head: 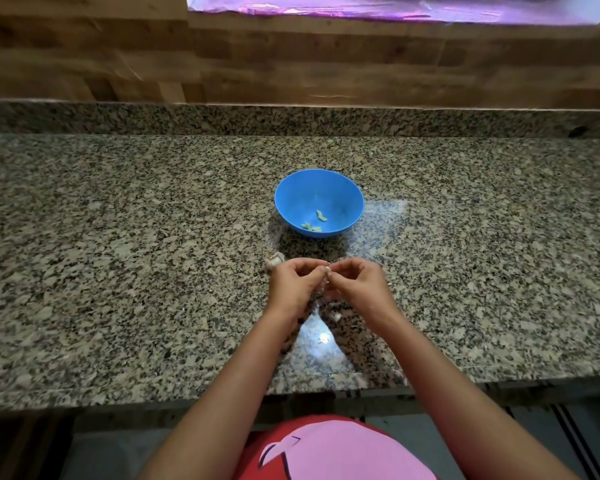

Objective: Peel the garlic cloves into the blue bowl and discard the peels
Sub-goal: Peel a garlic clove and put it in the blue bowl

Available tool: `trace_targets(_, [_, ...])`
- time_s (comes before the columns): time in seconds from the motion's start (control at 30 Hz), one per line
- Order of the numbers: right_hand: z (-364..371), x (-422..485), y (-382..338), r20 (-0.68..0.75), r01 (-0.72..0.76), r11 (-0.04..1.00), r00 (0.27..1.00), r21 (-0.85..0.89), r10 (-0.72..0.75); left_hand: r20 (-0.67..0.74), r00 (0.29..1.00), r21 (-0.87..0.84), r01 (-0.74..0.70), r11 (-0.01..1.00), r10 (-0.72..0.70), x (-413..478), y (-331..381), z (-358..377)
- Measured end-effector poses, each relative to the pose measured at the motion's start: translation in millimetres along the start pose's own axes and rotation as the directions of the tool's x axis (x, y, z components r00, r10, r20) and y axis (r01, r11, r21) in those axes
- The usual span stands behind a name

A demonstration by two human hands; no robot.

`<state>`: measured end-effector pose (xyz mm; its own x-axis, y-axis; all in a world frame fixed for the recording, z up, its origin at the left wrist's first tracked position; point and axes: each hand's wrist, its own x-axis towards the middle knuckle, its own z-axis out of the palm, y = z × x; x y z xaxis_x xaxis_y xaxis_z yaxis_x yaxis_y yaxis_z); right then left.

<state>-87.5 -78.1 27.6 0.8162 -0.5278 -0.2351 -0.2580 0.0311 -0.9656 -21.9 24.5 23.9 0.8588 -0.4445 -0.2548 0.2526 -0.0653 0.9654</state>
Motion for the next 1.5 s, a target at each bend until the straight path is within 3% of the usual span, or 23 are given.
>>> trace_targets(0.1, [-4,-1,-3,0.044,0.003,0.999,0.999,0.037,-0.005,0.011,0.997,-0.098,0.076,0.992,-0.075,0,7,1])
trace_targets(0.2, [-5,-4,-6,0.047,0.026,0.996,0.998,0.080,-0.030,-0.007,0.992,-0.091,0.123,0.988,-0.125,1,9,3])
trace_targets(0.33, [-4,-3,-5,-0.018,-0.023,0.960,0.999,0.278,0.030,-0.023,0.991,0.017,0.131,0.991,-0.131,1,4,1])
trace_targets(0.47, [-2,-4,-2,-0.072,-0.082,0.866,0.988,0.494,0.135,-0.111,0.993,0.295,0.076,0.953,-0.045,1,2,-7])
trace_targets(0.6, [-9,-1,-3,-0.045,-0.069,0.869,0.993,0.490,0.105,-0.020,0.999,0.409,0.031,0.912,-0.025,-2,0,-13])
trace_targets(0.7, [-8,-4,-2,-0.027,-0.030,0.917,0.999,0.398,0.045,0.079,0.996,0.199,0.018,0.980,-0.034,-6,5,-6])
trace_targets(0.8, [-3,-8,-1,-0.037,0.008,0.933,0.999,0.360,0.006,0.050,0.998,0.005,0.041,0.999,-0.041,-8,7,1])
trace_targets(0.9, [0,-12,1,-0.067,0.115,0.967,0.992,0.228,-0.102,0.013,0.992,-0.154,0.128,0.980,-0.127,-10,5,5])
trace_targets(1.0, [-1,-16,1,-0.061,0.233,0.970,0.972,0.075,-0.229,0.093,0.961,-0.333,0.276,0.901,-0.260,-8,11,4])
trace_targets(1.07, [-3,-18,0,-0.050,0.205,0.966,0.979,0.157,-0.199,0.145,0.937,-0.375,0.349,0.859,-0.318,-5,14,2])
trace_targets(1.17, [-4,-14,-3,0.002,0.039,0.931,0.999,0.363,-0.043,0.190,0.916,-0.391,0.400,0.829,-0.353,-4,13,1])
trace_targets(1.3, [-10,-7,-4,0.081,-0.153,0.816,0.988,0.558,0.130,0.202,0.930,-0.297,0.355,0.886,-0.306,-6,15,-3])
trace_targets(1.5, [-8,-5,-8,0.103,-0.197,0.732,0.980,0.652,0.171,0.119,0.954,-0.300,0.299,0.906,-0.275,-3,16,5])
